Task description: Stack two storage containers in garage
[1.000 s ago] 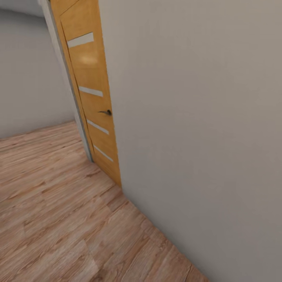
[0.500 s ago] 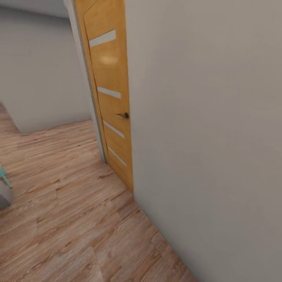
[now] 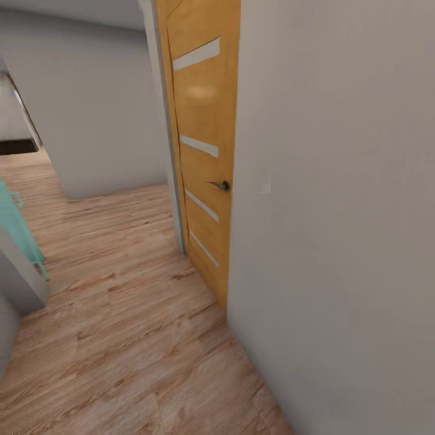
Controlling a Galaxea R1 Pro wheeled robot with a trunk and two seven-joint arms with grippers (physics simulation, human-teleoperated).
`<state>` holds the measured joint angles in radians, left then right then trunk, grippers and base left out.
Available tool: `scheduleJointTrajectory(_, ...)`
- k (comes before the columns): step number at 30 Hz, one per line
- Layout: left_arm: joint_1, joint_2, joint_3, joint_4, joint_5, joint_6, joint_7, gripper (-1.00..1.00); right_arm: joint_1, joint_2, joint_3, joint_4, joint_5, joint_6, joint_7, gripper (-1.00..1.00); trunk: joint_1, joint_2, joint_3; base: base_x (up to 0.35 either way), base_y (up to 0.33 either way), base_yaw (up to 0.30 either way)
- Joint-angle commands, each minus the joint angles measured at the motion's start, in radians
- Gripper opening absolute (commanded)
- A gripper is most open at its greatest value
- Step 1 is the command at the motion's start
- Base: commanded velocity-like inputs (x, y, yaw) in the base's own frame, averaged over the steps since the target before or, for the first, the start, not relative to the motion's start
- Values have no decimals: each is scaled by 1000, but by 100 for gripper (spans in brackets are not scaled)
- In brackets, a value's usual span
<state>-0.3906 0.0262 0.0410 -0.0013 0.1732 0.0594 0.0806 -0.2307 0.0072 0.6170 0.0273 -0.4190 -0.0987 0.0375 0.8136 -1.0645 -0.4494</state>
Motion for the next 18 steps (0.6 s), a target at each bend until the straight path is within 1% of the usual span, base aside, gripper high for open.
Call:
scheduleJointTrajectory(1,-1,0,4,0,5,3,2,100,-1,0,7,3,-10,-6,4,100,1,-1,-1,321,0,270)
scheduleJointTrajectory(7,-1,1,4,0,6,3,3,100,-1,0,7,3,-10,-6,4,100,1,-1,-1,308,0,251)
scheduleJointTrajectory(12,-1,1,4,0,5,1,4,100,-1,0,7,3,-10,-5,4,100,1,-1,-1,51,0,44)
scheduleJointTrajectory(18,-1,1,4,0,5,-1,4,100,-1,0,7,3,-10,-6,4,100,1,-1,-1,4,0,224)
